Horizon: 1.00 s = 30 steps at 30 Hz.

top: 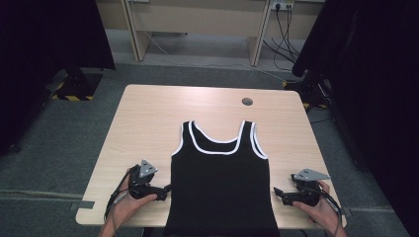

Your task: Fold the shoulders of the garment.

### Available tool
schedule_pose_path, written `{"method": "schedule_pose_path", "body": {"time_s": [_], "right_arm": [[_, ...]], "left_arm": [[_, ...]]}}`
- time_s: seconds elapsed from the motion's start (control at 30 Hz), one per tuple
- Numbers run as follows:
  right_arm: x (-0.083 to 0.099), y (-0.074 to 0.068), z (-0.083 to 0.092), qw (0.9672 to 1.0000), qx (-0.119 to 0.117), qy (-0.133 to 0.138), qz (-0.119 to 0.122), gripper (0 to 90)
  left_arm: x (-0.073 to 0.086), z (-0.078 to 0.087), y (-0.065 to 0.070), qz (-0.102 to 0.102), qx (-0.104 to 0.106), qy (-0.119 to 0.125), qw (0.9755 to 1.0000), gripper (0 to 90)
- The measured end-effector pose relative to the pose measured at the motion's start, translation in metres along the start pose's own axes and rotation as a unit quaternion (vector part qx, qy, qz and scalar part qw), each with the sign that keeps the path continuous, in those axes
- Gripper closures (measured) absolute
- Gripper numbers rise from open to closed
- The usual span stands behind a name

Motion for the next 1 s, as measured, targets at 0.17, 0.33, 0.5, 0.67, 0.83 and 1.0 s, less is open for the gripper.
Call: {"method": "schedule_pose_path", "body": {"time_s": [0.17, 0.33, 0.5, 0.67, 0.83, 1.0], "right_arm": [[0.0001, -0.0001, 0.0000, 1.0000, -0.001, -0.001, 0.000, 12.9], [0.0001, -0.0001, 0.0000, 1.0000, -0.001, -0.001, 0.000, 12.9], [0.0000, -0.0001, 0.0000, 1.0000, -0.001, 0.000, 0.000, 12.9], [0.0000, -0.0001, -0.0001, 1.0000, -0.001, -0.001, 0.000, 12.8], [-0.0003, -0.0001, -0.0005, 1.0000, 0.000, -0.001, -0.001, 12.6], [-0.0003, -0.0001, -0.0005, 1.0000, 0.000, -0.001, -0.001, 12.6]], "left_arm": [[0.0000, 0.0000, 0.0000, 0.000, 0.000, 0.000, 1.0000, 0.0], [0.0000, 0.0000, -0.0001, 0.000, 0.000, 0.000, 1.0000, 0.0], [0.0000, 0.0000, -0.0001, 0.000, 0.000, 0.000, 1.0000, 0.0], [-0.0001, 0.0002, 0.0000, 0.000, 0.002, 0.000, 1.0000, 0.0], [-0.0013, 0.0004, -0.0024, 0.007, 0.006, 0.003, 0.9999, 1.2], [-0.0023, 0.0001, -0.0031, 0.010, 0.007, 0.003, 0.9999, 1.7]]}}
Point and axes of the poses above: each handheld gripper's, and its own axes: z roughly backward along the jaws, x roughly out of its underside, y roughly to its right, the point moved 9 cm from there along -z, roughly forward along the jaws, and after that the axes turned 9 degrees about -x, right-handed, at the moved point
